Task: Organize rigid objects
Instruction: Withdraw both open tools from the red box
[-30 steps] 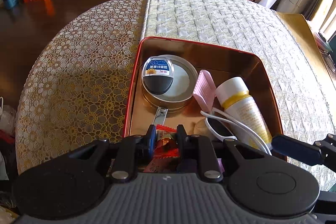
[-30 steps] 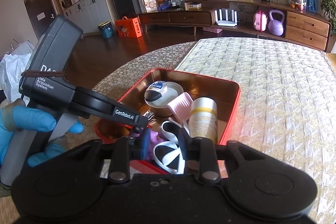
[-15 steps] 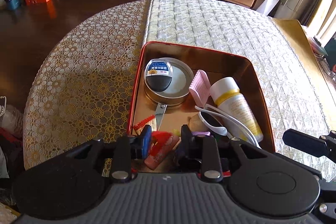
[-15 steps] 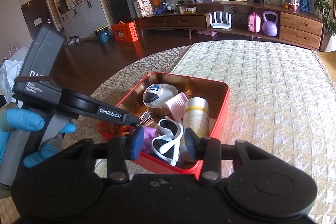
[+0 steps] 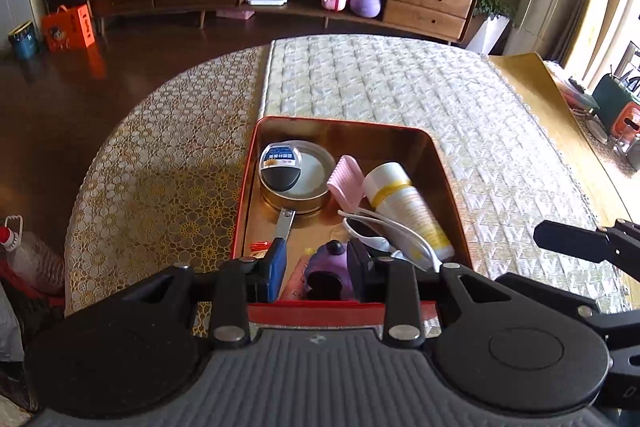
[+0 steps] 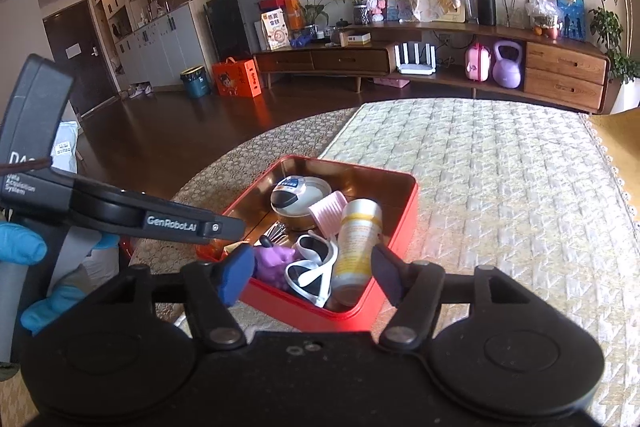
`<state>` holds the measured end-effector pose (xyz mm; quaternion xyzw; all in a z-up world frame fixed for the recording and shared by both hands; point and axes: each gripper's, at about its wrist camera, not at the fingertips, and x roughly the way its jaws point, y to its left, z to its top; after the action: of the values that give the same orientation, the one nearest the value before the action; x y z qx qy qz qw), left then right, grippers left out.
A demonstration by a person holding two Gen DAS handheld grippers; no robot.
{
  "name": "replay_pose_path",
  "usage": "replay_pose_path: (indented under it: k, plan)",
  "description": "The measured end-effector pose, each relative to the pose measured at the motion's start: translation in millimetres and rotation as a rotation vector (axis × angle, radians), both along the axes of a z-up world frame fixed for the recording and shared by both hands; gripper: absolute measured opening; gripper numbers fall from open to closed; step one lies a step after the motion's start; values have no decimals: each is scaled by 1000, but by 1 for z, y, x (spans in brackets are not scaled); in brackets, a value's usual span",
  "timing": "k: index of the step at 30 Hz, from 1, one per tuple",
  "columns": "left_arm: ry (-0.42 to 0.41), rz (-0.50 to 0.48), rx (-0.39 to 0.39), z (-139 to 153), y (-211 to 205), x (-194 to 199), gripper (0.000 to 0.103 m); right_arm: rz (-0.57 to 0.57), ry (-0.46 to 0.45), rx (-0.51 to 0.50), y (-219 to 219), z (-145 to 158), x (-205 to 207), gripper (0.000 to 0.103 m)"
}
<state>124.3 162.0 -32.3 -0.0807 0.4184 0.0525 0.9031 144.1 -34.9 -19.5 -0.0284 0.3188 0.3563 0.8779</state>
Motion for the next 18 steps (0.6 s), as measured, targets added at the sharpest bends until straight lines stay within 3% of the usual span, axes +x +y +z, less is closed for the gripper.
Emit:
replay_pose_path:
  k: [1,3,11,18]
  plan:
    - [-14,-2,-3,2,-2,-4,62,-4,-4,6,-2,1,-1,68]
    - [-53,-4,-3,8,-5,-11,73,-4,-13,14,-7,3,-3,72]
    - [-86,-7,21,20,-20,-28,73,-18,-31,49,-21,9,-11,86]
    - [-106,-19,22,26,-32,-41,82,-32,-66,86,-34,15,-21,103]
